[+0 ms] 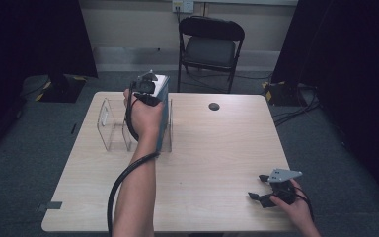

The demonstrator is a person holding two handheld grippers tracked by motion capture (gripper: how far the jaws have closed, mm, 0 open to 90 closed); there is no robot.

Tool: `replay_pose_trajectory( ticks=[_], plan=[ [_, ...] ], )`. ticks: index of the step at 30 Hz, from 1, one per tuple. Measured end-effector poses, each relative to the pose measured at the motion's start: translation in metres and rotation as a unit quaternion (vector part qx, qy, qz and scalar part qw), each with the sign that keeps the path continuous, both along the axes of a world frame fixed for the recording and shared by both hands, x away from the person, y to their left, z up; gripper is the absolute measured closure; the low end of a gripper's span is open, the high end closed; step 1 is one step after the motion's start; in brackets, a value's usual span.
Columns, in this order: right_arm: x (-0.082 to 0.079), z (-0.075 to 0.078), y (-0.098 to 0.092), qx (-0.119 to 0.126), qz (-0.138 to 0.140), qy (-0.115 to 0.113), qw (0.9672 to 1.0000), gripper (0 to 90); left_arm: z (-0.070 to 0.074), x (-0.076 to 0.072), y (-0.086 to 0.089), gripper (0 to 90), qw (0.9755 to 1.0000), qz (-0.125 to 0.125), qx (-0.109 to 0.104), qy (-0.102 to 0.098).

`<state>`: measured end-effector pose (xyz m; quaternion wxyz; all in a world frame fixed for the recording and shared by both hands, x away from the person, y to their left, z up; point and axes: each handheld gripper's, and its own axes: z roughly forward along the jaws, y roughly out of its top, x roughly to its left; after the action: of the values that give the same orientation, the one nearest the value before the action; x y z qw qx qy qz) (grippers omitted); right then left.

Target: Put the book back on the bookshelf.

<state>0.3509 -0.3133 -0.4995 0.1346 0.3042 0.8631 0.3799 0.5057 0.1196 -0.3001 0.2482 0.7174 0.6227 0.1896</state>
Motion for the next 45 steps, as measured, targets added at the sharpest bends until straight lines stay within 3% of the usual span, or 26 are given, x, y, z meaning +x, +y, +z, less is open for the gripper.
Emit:
replay_pose_trajectory(
  ticks=[8, 20, 26, 29, 33, 45],
  plan=[
    [0.000, 0.000, 0.000, -0.002, 0.000, -0.003, 1.0000, 16.5, -0.002, -0.001, -0.001, 60.9, 1.0000, -0.003, 0.005, -0.008],
    [0.000, 0.000, 0.000, -0.002, 0.001, -0.002, 1.0000, 16.5, 0.001, -0.007, 0.003, 54.9, 0.9998, -0.005, -0.008, -0.015],
    [0.000, 0.000, 0.000, -0.002, 0.001, -0.004, 1.0000, 16.5, 0.002, -0.012, 0.007, 49.6, 0.9993, -0.021, -0.030, -0.006],
    [0.000, 0.000, 0.000, -0.002, 0.001, -0.002, 1.0000, 16.5, 0.000, -0.015, 0.005, 47.8, 0.9993, -0.029, -0.024, -0.007],
    [0.000, 0.000, 0.000, -0.001, 0.001, 0.000, 1.0000, 16.5, -0.001, -0.018, 0.008, 42.2, 0.9988, -0.031, -0.038, 0.001],
    [0.001, 0.000, 0.001, 0.000, 0.006, 0.000, 1.0000, 16.4, 0.006, -0.033, 0.025, 30.7, 0.9968, -0.050, -0.062, -0.011]
  ],
)
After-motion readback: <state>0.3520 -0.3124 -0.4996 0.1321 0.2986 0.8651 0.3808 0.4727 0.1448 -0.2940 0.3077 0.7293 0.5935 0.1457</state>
